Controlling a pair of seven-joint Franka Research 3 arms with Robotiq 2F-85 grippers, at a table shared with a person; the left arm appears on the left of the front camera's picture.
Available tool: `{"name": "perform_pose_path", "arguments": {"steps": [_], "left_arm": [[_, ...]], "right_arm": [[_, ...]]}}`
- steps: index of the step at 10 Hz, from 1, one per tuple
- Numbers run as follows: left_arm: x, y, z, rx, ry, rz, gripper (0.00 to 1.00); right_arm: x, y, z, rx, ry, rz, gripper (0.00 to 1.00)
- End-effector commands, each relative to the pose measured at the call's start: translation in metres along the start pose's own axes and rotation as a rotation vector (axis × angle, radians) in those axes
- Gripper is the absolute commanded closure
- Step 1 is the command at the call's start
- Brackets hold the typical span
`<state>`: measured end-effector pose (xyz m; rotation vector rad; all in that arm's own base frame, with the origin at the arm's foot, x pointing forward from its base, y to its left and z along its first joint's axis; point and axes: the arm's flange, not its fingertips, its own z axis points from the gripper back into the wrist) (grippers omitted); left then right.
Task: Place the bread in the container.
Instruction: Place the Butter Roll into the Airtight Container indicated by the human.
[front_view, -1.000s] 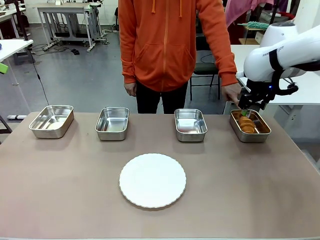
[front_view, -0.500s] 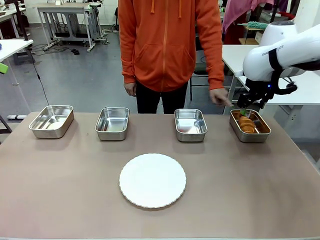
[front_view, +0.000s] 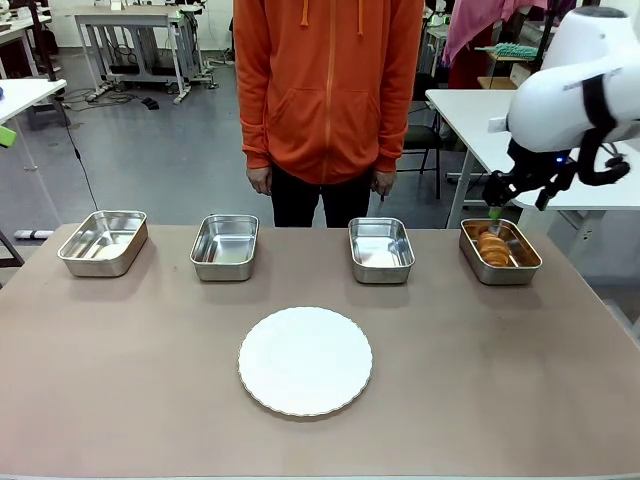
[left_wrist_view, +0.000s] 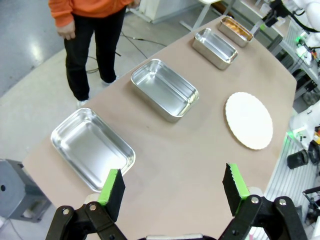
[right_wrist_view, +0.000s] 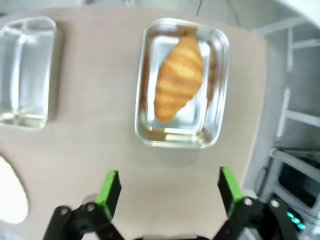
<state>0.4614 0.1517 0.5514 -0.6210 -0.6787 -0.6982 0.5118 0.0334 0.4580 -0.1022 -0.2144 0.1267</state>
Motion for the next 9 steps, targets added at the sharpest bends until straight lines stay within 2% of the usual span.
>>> {"name": "perform_pose_path", "arguments": {"steps": [1, 3, 6, 8, 9], "left_arm": [[0.0, -0.001, 0.001, -0.001, -0.014, -0.001, 0.0], [0.0, -0.001, 0.001, -0.001, -0.014, -0.001, 0.0], [0.0, -0.001, 0.001, -0.001, -0.014, -0.001, 0.0], [0.0, -0.001, 0.001, -0.001, -0.014, -0.001, 0.0], [0.0, -0.001, 0.001, -0.001, -0.014, -0.001, 0.0]], "right_arm": [[-0.054, 0.013, 0.003, 0.027, -0.002, -0.053, 0.0], [-0.095, 0.015, 0.0, 0.081, -0.013, -0.032, 0.0], [-0.131, 0.026, -0.018, 0.125, 0.024, 0.006, 0.0], [-0.132, 0.028, -0.028, 0.133, 0.048, 0.06, 0.0], [-0.126, 0.03, -0.016, 0.088, 0.052, -0.007, 0.0]]}}
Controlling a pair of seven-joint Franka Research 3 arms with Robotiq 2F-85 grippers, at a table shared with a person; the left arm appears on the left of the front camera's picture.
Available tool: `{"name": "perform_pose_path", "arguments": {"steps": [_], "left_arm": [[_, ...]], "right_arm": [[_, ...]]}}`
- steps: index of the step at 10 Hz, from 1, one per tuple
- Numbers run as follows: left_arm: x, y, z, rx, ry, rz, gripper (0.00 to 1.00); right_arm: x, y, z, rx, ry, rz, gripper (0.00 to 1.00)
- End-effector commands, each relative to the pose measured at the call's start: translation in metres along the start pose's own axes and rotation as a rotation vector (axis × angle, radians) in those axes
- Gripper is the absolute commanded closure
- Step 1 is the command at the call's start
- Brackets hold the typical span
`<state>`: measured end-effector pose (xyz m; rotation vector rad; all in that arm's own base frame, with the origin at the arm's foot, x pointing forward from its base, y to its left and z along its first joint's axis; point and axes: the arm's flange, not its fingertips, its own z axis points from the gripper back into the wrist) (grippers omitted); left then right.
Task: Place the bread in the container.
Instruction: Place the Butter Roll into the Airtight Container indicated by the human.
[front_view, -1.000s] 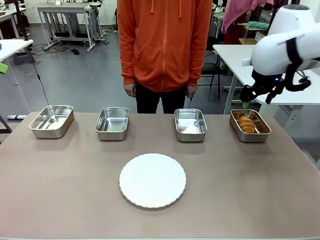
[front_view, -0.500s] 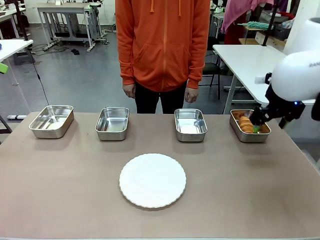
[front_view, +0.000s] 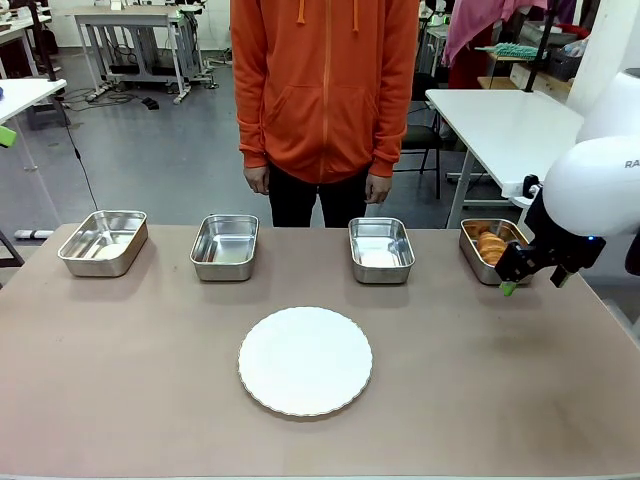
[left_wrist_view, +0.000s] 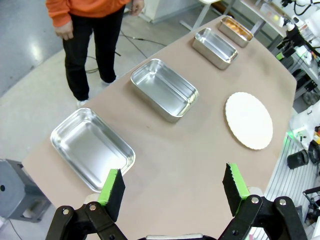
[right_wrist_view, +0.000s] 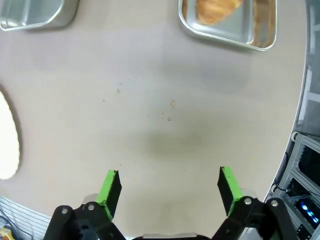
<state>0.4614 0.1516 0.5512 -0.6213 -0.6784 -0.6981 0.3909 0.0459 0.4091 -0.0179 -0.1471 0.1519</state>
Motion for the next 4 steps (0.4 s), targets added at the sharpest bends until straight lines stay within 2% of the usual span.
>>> {"name": "perform_pose_path", "arguments": {"steps": [1, 4], "left_arm": [[0.0006, -0.0014, 0.0014, -0.001, -0.014, -0.001, 0.0], [0.0006, -0.0014, 0.0014, -0.001, -0.014, -0.001, 0.0]], "right_arm": [[-0.0004, -0.0011, 0.0039, -0.002, -0.01, -0.026, 0.0], [-0.0004, -0.0011, 0.0039, -0.002, -0.01, -0.026, 0.0]]}}
